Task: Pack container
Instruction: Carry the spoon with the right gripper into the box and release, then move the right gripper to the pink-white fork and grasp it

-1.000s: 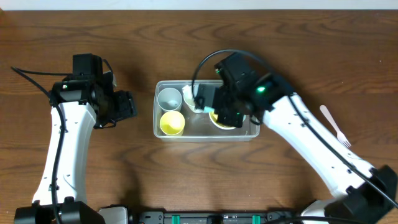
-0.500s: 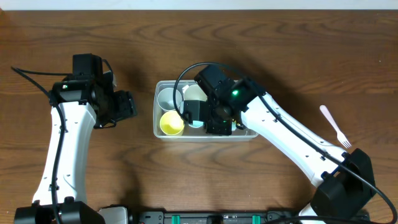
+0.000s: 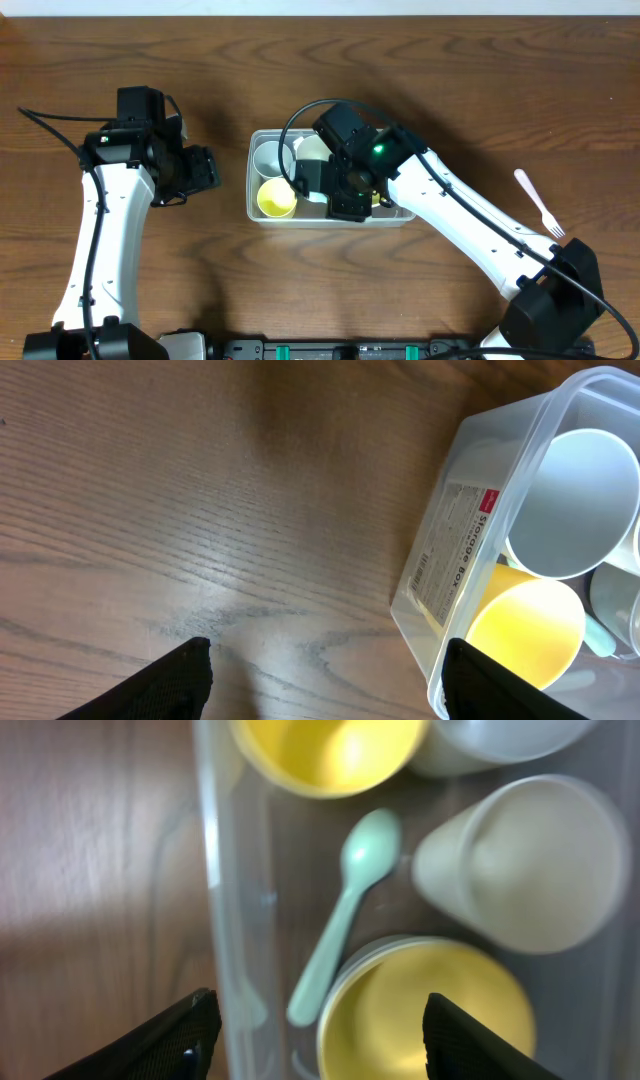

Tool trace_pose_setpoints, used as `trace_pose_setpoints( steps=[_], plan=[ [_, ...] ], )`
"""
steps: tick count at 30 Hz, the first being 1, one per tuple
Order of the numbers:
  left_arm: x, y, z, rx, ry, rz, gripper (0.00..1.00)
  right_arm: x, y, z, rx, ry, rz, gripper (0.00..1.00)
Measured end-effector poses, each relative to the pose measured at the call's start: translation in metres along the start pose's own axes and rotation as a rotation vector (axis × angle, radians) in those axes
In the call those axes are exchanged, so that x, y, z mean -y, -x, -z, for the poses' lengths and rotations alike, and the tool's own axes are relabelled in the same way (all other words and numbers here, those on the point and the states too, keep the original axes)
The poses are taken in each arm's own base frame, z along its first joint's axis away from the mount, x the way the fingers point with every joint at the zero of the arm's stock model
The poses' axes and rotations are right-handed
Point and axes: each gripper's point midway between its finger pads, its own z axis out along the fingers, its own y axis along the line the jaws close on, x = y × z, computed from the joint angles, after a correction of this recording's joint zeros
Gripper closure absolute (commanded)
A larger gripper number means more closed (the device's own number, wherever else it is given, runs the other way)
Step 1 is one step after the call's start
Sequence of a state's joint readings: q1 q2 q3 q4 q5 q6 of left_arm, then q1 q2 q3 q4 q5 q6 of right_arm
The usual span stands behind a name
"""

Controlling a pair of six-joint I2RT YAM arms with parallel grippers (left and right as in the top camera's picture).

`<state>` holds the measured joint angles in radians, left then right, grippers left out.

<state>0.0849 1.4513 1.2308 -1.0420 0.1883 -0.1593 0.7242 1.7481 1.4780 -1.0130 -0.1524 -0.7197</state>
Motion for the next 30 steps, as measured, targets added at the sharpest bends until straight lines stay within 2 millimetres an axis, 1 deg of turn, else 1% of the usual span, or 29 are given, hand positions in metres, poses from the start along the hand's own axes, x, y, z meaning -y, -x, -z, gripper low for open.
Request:
trace_pose_setpoints(
  steps=[4, 6, 7, 8, 10, 11, 13, 14, 15, 16, 18, 20, 22, 25, 26, 28, 30],
  plan=[
    [0.0, 0.0, 0.0, 0.0, 0.0, 0.0, 0.26, 0.022, 0.005, 0.005, 0.009, -0.102, -0.129, 0.28],
    [0.0, 0.0, 0.0, -0.001, 0.0, 0.0, 0.26, 0.038, 0.007, 0.019, 0.014, -0.173, -0.207, 0.25],
    [0.0, 0.0, 0.0, -0.001, 0.0, 0.0, 0.26, 0.049, 0.007, 0.029, 0.028, -0.217, -0.249, 0.24],
    [0.0, 0.0, 0.0, -0.001, 0.0, 0.0, 0.26, 0.061, 0.007, 0.043, 0.046, -0.265, -0.297, 0.23],
    [0.0, -0.001, 0.0, -0.002, 0.001, 0.0, 0.26, 0.089, 0.0, 0.081, 0.105, -0.369, -0.406, 0.23],
    [0.0, -0.001, 0.0, -0.002, 0.001, 0.0, 0.26, 0.104, -0.008, 0.104, 0.141, -0.424, -0.473, 0.21],
    [0.0, -0.001, 0.0, -0.002, 0.001, 0.0, 0.26, 0.133, -0.04, 0.157, 0.216, -0.54, -0.646, 0.22],
    [0.0, -0.001, 0.0, -0.002, 0.001, 0.0, 0.26, 0.144, -0.064, 0.183, 0.25, -0.592, -0.745, 0.23],
    [0.0, -0.001, 0.0, -0.002, 0.001, 0.0, 0.26, 0.152, -0.091, 0.205, 0.268, -0.633, -0.84, 0.24],
    [0.0, 0.0, 0.0, -0.002, 0.0, 0.0, 0.26, 0.154, -0.114, 0.219, 0.274, -0.66, -0.917, 0.24],
    [0.0, 0.0, 0.0, -0.002, 0.0, 0.0, 0.26, 0.151, -0.172, 0.244, 0.273, -0.686, -1.102, 0.23],
    [0.0, 0.0, 0.0, -0.001, 0.0, 0.0, 0.26, 0.142, -0.216, 0.253, 0.249, -0.685, -1.247, 0.22],
    [0.0, 0.0, 0.0, 0.001, 0.0, -0.001, 0.26, 0.131, -0.248, 0.256, 0.234, -0.663, -1.367, 0.2],
    [0.0, 0.0, 0.0, 0.001, 0.0, 0.0, 0.26, 0.12, -0.275, 0.258, 0.239, -0.636, -1.479, 0.19],
    [0.0, 0.0, 0.0, 0.001, 0.0, 0.0, 0.26, 0.115, -0.279, 0.258, 0.235, -0.624, -1.503, 0.18],
    [0.0, 0.0, 0.0, 0.0, 0.0, 0.0, 0.26, 0.102, -0.284, 0.255, 0.219, -0.593, -1.541, 0.17],
    [0.0, 0.0, 0.0, -0.001, 0.0, 0.0, 0.26, 0.086, -0.282, 0.251, 0.197, -0.558, -1.56, 0.16]
  ],
)
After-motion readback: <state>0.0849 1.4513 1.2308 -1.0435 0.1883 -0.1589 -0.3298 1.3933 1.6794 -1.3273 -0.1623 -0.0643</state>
